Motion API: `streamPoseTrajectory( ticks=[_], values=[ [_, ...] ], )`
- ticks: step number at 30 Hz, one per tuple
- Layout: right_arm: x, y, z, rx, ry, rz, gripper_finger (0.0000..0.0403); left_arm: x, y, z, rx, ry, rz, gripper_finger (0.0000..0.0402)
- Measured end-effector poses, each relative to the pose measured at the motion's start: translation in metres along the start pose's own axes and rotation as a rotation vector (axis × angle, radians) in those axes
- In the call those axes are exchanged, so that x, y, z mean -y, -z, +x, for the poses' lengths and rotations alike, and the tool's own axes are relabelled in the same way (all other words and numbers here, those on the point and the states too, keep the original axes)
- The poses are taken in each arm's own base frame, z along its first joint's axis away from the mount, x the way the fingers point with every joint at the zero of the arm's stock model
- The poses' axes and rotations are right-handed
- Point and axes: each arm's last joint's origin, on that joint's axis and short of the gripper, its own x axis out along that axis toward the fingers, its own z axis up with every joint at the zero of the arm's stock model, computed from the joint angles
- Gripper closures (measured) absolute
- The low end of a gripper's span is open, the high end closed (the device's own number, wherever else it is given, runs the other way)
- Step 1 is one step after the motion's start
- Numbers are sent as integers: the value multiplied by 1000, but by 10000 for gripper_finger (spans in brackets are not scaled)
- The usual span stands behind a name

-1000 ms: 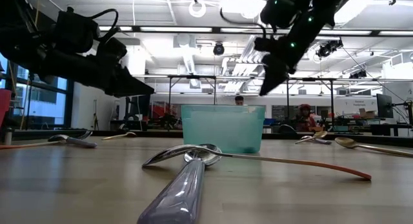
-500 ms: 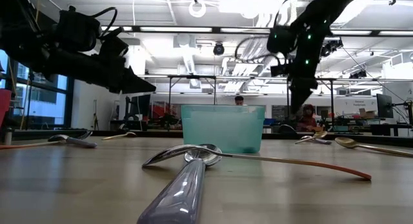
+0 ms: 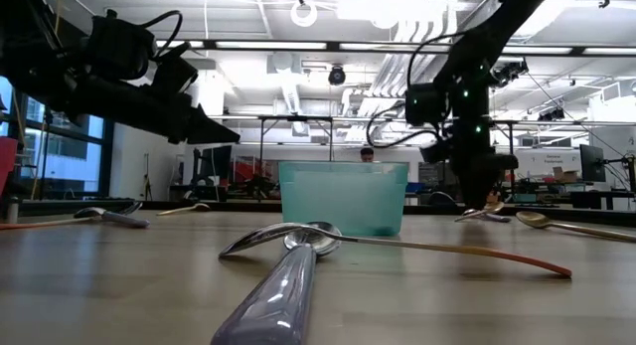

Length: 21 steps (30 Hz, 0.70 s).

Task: Sort silverware by color (type)
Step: Put the gold spoon into the orange bin

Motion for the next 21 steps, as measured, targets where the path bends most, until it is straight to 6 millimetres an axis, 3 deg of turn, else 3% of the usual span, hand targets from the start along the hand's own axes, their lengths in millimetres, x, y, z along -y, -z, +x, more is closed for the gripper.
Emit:
streamPoseTrajectory(
  ticks=[12, 21],
  values=[
    [16, 6, 28, -41, -59, -32, 266, 0, 0, 0, 0, 0, 68, 401],
    [16, 7, 30, -40, -75, -43, 350, 0, 0, 0, 0, 1, 70, 401]
  ],
)
